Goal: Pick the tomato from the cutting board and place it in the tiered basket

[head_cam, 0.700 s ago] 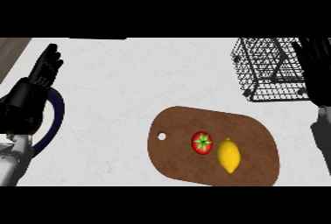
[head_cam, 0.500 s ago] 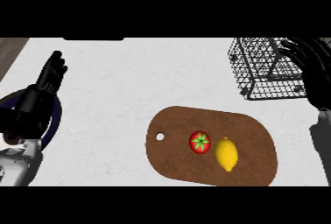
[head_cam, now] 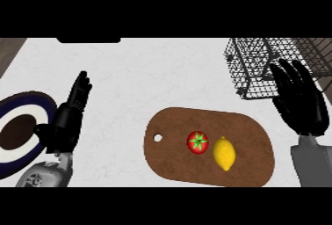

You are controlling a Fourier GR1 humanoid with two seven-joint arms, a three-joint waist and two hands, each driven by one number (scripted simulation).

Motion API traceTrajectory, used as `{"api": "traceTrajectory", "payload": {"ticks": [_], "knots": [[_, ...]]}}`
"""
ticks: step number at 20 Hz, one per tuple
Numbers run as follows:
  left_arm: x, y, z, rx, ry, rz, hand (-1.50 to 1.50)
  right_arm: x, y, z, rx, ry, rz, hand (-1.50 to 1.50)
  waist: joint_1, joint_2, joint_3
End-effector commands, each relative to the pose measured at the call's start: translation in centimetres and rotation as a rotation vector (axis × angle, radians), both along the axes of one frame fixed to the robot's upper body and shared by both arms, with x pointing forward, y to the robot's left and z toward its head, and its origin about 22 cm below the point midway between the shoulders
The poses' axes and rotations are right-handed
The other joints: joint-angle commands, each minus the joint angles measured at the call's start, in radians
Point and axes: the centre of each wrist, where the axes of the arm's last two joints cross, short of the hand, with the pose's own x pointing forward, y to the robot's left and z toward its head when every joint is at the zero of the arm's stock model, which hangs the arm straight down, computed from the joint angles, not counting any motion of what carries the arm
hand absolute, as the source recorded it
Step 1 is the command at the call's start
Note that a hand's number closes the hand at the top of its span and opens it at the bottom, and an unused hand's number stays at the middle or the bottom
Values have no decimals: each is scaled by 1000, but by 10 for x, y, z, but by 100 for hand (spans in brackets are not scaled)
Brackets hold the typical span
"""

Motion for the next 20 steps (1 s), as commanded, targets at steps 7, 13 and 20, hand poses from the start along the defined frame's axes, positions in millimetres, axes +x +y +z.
{"api": "traceTrajectory", "payload": {"ticks": [7,13,20], "knots": [[-8,-13,-20,-16,20,21,0,-65,-70,15,-423,-117,276,-150,-12,2,3],[-3,-14,-19,3,7,18,0,-59,-70,118,-1054,-208,263,-150,-9,0,-1],[-5,-26,-11,-18,17,17,0,-87,-10,167,-1490,-212,237,-150,12,1,0]]}}
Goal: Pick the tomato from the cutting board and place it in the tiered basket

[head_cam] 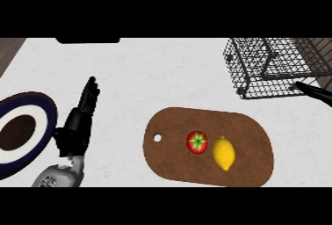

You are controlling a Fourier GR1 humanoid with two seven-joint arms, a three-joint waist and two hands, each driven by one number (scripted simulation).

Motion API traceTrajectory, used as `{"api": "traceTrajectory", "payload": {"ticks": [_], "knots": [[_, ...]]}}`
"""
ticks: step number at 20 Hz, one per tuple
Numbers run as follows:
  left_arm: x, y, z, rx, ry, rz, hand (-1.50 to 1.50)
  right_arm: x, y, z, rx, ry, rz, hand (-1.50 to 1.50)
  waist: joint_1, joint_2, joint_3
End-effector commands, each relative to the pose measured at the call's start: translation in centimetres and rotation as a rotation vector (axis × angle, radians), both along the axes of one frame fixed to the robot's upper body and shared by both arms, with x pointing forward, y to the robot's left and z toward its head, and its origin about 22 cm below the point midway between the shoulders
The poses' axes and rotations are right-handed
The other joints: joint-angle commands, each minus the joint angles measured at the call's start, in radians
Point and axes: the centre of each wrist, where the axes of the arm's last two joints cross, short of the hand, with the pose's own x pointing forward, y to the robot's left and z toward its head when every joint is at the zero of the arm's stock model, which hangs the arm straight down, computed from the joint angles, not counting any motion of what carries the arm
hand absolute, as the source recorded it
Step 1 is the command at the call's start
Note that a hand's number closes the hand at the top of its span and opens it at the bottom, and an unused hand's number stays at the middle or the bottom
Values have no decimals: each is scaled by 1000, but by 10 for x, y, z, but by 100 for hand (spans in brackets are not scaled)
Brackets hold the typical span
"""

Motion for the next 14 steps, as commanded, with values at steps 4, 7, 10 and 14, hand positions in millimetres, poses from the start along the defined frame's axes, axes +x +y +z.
{"api": "traceTrajectory", "payload": {"ticks": [4,7,10,14], "knots": [[15,-1,1,4,-15,8,0,-39,76,29,-275,-29,-43,-150,14,9,0],[4,-17,-3,-10,-13,-34,0,-47,98,24,-293,10,-55,-150,23,9,3],[-5,-28,-3,-17,3,-42,0,-32,117,43,-317,14,-80,-150,35,10,2],[11,9,-17,6,-8,-23,0,-42,143,16,-364,21,-41,-150,23,10,3]]}}
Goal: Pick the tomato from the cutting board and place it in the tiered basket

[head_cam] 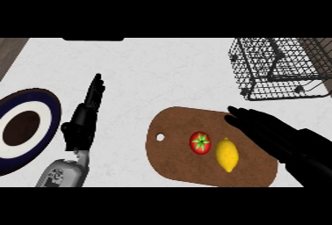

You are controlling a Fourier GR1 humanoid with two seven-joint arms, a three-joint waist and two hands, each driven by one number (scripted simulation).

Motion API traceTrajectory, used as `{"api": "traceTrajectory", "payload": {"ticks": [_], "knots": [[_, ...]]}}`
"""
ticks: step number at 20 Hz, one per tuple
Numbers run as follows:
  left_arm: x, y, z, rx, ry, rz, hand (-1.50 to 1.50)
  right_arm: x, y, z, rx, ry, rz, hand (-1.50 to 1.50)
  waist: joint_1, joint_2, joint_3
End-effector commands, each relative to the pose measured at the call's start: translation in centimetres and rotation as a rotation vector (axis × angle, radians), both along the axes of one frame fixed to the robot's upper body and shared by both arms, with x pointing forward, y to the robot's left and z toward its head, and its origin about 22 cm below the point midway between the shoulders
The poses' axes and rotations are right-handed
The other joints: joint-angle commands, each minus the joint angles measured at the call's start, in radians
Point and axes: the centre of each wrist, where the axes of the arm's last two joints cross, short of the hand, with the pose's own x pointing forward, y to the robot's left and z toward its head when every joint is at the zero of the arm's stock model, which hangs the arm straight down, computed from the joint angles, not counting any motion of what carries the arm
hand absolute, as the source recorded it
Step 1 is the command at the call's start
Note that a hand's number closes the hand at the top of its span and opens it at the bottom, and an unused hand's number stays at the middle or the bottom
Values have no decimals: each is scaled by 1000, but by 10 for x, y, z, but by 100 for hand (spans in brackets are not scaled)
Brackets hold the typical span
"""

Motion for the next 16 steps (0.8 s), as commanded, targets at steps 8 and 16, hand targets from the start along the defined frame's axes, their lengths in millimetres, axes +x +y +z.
{"api": "traceTrajectory", "payload": {"ticks": [8,16], "knots": [[15,-3,0,-12,17,8,0,-17,37,-12,-180,103,-18,-150,-11,0,1],[-10,4,-6,13,-17,5,0,-11,30,-21,-262,86,-64,-150,-6,-1,2]]}}
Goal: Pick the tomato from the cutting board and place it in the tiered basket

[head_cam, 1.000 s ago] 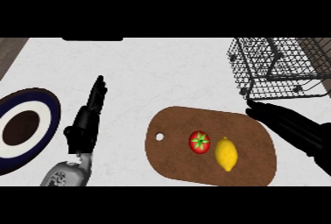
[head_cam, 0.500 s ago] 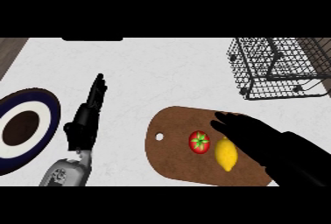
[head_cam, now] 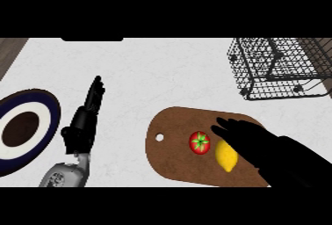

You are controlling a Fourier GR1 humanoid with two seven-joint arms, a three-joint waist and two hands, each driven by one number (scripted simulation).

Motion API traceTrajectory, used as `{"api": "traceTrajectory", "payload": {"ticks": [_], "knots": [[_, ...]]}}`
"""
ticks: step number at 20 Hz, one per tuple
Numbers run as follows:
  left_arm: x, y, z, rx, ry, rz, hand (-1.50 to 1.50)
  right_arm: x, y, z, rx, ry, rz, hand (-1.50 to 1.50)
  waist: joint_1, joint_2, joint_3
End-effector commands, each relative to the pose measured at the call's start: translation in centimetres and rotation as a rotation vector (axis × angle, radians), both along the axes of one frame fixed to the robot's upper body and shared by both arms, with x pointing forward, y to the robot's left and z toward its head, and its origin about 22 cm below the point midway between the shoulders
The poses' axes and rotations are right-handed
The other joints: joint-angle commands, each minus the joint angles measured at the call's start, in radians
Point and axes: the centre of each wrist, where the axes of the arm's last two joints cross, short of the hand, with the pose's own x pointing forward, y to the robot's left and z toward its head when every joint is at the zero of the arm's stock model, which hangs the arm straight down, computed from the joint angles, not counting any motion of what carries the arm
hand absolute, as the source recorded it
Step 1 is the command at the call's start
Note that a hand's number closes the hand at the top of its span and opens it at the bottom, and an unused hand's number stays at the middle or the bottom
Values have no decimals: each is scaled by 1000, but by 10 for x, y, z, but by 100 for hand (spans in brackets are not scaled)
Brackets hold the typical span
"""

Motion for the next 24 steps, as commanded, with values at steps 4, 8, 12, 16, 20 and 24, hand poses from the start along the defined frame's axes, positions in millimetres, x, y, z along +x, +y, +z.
{"api": "traceTrajectory", "payload": {"ticks": [4,8,12,16,20,24], "knots": [[4,12,-3,-17,12,0,0,3,3,-16,-146,-14,-47,-150,-2,1,0],[-7,14,-9,-13,13,-11,0,19,11,-23,-171,-26,-23,-150,4,1,0],[-5,-2,7,0,12,-17,0,8,33,-26,-190,-94,54,-150,4,0,1],[-3,12,23,2,0,9,0,6,17,-25,-232,-129,49,-150,1,0,1],[-4,-11,20,0,-1,-5,0,18,21,-41,-234,-144,-19,-150,0,0,1],[-2,-3,6,7,0,-4,0,20,-5,-58,-236,-111,-72,-150,-5,1,1]]}}
